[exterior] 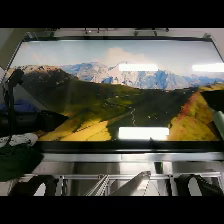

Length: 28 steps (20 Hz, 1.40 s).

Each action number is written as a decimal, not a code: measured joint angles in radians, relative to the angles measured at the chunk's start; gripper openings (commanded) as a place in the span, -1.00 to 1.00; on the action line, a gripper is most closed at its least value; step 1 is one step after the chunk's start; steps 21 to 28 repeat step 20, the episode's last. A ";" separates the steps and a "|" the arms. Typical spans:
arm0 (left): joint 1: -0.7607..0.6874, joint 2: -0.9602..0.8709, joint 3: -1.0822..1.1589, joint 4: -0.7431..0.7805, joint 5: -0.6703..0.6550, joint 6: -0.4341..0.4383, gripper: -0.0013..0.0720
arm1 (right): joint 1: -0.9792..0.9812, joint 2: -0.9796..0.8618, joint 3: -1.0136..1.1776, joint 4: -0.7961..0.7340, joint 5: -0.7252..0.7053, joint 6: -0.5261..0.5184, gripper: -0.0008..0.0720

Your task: Fold the shirts.

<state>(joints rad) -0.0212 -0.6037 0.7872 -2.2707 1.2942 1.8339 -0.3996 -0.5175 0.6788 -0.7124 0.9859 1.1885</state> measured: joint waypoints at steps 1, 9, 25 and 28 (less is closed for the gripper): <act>0.000 0.024 -0.023 -0.004 -0.005 -0.001 -0.90 | 0.050 0.047 -0.042 0.005 -0.042 -0.016 -0.93; -0.001 0.154 -0.083 -0.007 -0.048 -0.024 -0.90 | 0.169 0.109 -0.138 0.065 -0.158 -0.061 -0.93; -0.001 0.195 -0.087 -0.002 -0.069 -0.028 -0.90 | 0.177 0.106 -0.145 0.089 -0.169 -0.067 -0.93; -0.001 0.195 -0.087 -0.002 -0.069 -0.028 -0.90 | 0.177 0.106 -0.145 0.089 -0.169 -0.067 -0.93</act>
